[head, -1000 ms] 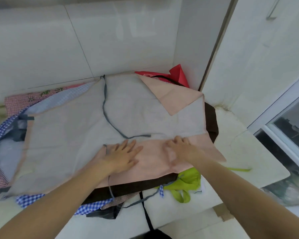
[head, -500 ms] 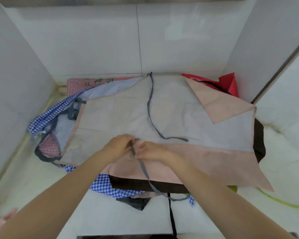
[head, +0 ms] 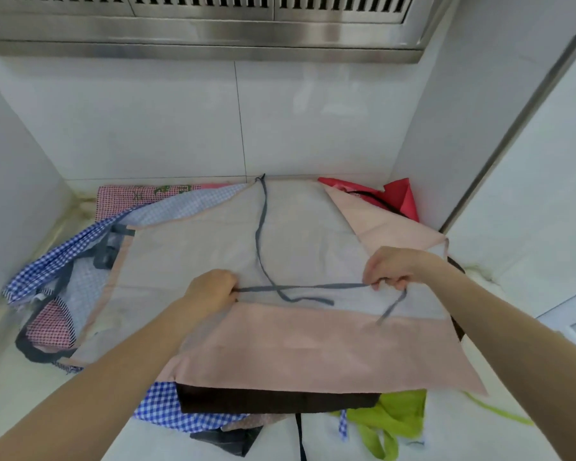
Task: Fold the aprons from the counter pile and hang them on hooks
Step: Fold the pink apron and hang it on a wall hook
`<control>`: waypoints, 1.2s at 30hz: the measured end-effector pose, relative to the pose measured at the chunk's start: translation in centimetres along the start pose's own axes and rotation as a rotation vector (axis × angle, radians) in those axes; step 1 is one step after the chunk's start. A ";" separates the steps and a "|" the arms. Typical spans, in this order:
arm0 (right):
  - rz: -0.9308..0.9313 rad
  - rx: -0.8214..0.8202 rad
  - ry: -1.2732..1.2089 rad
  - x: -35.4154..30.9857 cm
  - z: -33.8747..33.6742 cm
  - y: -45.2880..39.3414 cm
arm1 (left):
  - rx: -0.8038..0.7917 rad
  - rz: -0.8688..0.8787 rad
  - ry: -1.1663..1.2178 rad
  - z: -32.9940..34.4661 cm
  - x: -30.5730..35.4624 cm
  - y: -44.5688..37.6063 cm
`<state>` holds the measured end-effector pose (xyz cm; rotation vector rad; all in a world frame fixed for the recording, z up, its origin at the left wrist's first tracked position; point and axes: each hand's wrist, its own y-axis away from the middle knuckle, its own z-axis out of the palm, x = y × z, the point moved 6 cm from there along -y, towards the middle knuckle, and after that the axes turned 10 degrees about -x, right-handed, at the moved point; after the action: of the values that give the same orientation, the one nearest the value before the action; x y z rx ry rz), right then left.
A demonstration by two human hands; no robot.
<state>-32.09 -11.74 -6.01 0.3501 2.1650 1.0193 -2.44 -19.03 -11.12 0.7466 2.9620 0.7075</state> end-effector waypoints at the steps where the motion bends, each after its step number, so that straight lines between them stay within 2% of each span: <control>1: 0.056 -0.015 0.115 1.3 0.5 -0.4 | -0.033 0.019 0.005 0.1 0.1 -0.1; 5: 0.229 -0.166 0.533 5.4 3.6 -2.9 | -0.172 0.166 0.074 0.0 1.7 -1.5; 7: 0.200 -0.114 0.657 4.6 3.7 -4.5 | -0.140 0.186 0.130 -0.8 1.9 -1.8; 11: -0.098 0.150 0.511 -2.5 2.2 -6.1 | -0.012 0.144 0.216 -2.4 1.3 -2.2; 14: -0.349 0.106 0.377 -9.1 5.3 -7.5 | -0.009 0.128 0.209 -2.1 1.1 -1.8; 17: -0.394 0.102 0.342 -12.7 9.5 -10.1 | -0.033 0.105 0.176 -1.9 0.7 -1.4; 21: -0.290 0.185 0.313 -14.6 10.1 -12.1 | -0.012 0.072 0.200 -3.2 -1.1 -1.9; 23: -0.351 0.182 0.119 -15.5 8.6 -12.2 | 0.021 0.065 0.223 -4.3 -2.0 -2.7; 25: -0.410 0.235 -0.288 -15.9 5.1 -11.3 | 0.070 0.069 0.240 -5.6 -2.5 -3.8; 27: -0.377 0.368 -0.606 -14.2 0.4 -10.5 | 0.116 0.077 0.264 -6.9 -2.7 -5.0; 28: -0.346 0.467 -0.600 -13.2 -2.2 -10.0 | 0.135 0.088 0.267 -7.6 -2.7 -6.0; 30: -0.241 0.663 -0.249 -11.7 -6.6 -8.5 | 0.165 0.105 0.258 -8.8 -2.6 -8.0; 31: -0.156 0.701 -0.051 -10.8 -8.1 -8.3 | 0.181 0.120 0.247 -9.5 -2.4 -9.4; 32: -0.084 0.691 0.107 -9.9 -8.8 -8.5 | 0.198 0.128 0.228 -10.1 -2.2 -10.6; 34: 0.018 0.625 0.268 -8.1 -9.4 -9.1 | 0.228 0.112 0.179 -11.3 -1.5 -13.2; 36: 0.096 0.604 0.456 -7.2 -9.2 -10.0 | 0.231 0.038 0.133 -12.1 -1.4 -15.3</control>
<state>-32.88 -27.10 -6.08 0.5413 2.8819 0.4944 -9.46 -36.84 -6.94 0.7991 3.1976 0.4371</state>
